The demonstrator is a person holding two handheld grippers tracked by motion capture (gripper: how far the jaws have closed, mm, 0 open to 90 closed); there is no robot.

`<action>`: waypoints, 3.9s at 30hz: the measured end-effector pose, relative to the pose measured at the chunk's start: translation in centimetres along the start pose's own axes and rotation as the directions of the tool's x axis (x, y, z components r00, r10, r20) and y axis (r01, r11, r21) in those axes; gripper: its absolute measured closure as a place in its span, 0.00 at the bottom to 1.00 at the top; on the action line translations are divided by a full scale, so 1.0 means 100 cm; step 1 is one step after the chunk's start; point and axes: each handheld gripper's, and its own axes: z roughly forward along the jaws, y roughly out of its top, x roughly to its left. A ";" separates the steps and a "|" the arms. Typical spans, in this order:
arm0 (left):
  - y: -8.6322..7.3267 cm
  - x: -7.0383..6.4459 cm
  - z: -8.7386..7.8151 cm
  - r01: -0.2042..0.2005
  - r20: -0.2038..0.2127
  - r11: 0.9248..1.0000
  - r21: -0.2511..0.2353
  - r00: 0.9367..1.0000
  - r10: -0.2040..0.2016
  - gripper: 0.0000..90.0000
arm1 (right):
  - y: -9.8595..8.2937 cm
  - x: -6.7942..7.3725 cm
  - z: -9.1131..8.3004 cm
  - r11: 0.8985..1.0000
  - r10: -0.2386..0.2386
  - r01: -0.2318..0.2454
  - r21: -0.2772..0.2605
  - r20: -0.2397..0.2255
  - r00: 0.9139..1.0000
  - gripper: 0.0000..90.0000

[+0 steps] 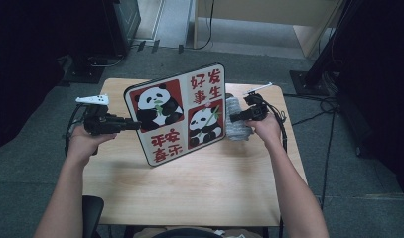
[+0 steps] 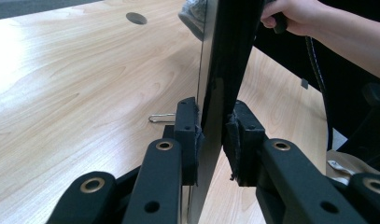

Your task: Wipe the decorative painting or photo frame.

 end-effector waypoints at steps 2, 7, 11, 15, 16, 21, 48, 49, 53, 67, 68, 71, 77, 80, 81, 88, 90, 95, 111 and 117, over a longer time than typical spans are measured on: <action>0.000 0.000 0.000 -0.003 -0.002 1.000 -0.001 1.000 0.003 0.84 | -0.001 0.000 0.001 1.000 -0.003 0.003 0.003 0.000 1.000 0.76; 0.000 0.000 0.000 -0.008 -0.002 1.000 0.000 1.000 0.008 0.85 | -0.004 -0.001 0.004 1.000 0.003 -0.003 0.002 0.003 1.000 0.76; 0.000 0.000 0.001 -0.007 -0.002 1.000 0.001 1.000 0.007 0.85 | -0.008 -0.002 0.007 1.000 0.011 -0.011 0.008 0.000 1.000 0.76; 0.000 0.000 0.001 -0.006 -0.002 1.000 0.002 1.000 0.006 0.85 | -0.011 -0.004 0.010 1.000 0.021 -0.020 0.006 -0.003 1.000 0.76; 0.000 0.000 0.001 -0.005 -0.002 1.000 0.000 1.000 0.005 0.85 | -0.011 -0.005 0.011 1.000 0.023 -0.023 0.010 -0.004 1.000 0.76; -0.001 0.000 0.001 -0.006 -0.002 1.000 0.002 1.000 0.006 0.84 | -0.015 -0.006 0.015 1.000 0.024 -0.024 0.009 0.002 1.000 0.76; -0.001 0.000 -0.001 -0.006 -0.024 1.000 0.001 1.000 0.006 0.84 | -0.025 -0.024 -0.010 0.993 0.034 -0.021 -0.113 0.118 0.992 0.76; -0.001 0.000 -0.001 -0.006 -0.024 1.000 0.001 1.000 0.006 0.84 | -0.026 -0.027 -0.013 0.992 0.037 -0.021 -0.122 0.126 0.991 0.76; -0.001 -0.001 -0.001 -0.006 -0.028 1.000 0.008 1.000 0.006 0.84 | -0.030 -0.039 -0.019 0.988 0.057 -0.032 -0.148 0.167 0.984 0.76; -0.001 -0.002 0.000 -0.011 -0.042 1.000 0.021 0.999 0.012 0.83 | -0.051 -0.073 -0.004 0.975 0.136 -0.089 -0.203 0.233 0.963 0.72; -0.001 -0.003 0.000 -0.013 -0.043 1.000 0.023 0.999 0.014 0.83 | -0.053 -0.074 -0.003 0.974 0.141 -0.091 -0.209 0.238 0.961 0.72; -0.001 -0.004 0.001 -0.016 -0.055 1.000 0.023 0.998 0.017 0.82 | -0.057 -0.078 -0.001 0.970 0.170 -0.120 -0.212 0.236 0.957 0.69; 0.000 -0.004 0.001 -0.001 -0.056 1.000 0.025 0.998 0.002 0.78 | -0.060 -0.081 0.005 0.973 0.158 -0.108 -0.203 0.247 0.956 0.54; 0.000 -0.004 0.002 0.002 -0.055 1.000 0.030 0.998 0.000 0.76 | -0.060 -0.081 0.006 0.975 0.146 -0.094 -0.202 0.259 0.955 0.47; 0.000 -0.004 0.002 0.004 -0.055 1.000 0.027 0.999 -0.003 0.75 | -0.060 -0.080 0.007 0.975 0.141 -0.088 -0.202 0.262 0.955 0.45; 0.000 -0.004 0.002 0.011 -0.053 1.000 0.028 0.999 -0.009 0.69 | -0.058 -0.074 0.001 0.973 0.122 -0.062 -0.220 0.270 0.955 0.38; 0.000 -0.004 0.003 0.007 -0.065 1.000 0.027 0.998 -0.005 0.66 | -0.058 -0.071 -0.002 0.971 0.116 -0.054 -0.231 0.267 0.957 0.37; 0.000 -0.004 0.006 0.005 -0.081 0.999 0.044 0.997 -0.001 0.63 | -0.058 -0.065 -0.012 0.966 0.104 -0.031 -0.256 0.277 0.955 0.37; -0.002 -0.002 0.008 -0.012 -0.112 1.000 0.021 0.994 0.014 0.58 | -0.061 -0.050 -0.039 0.961 0.062 0.018 -0.276 0.280 0.958 0.38; -0.003 -0.001 0.008 -0.011 -0.116 1.000 0.018 0.993 0.013 0.56 | -0.065 -0.043 -0.044 0.955 0.058 0.013 -0.295 0.229 0.972 0.38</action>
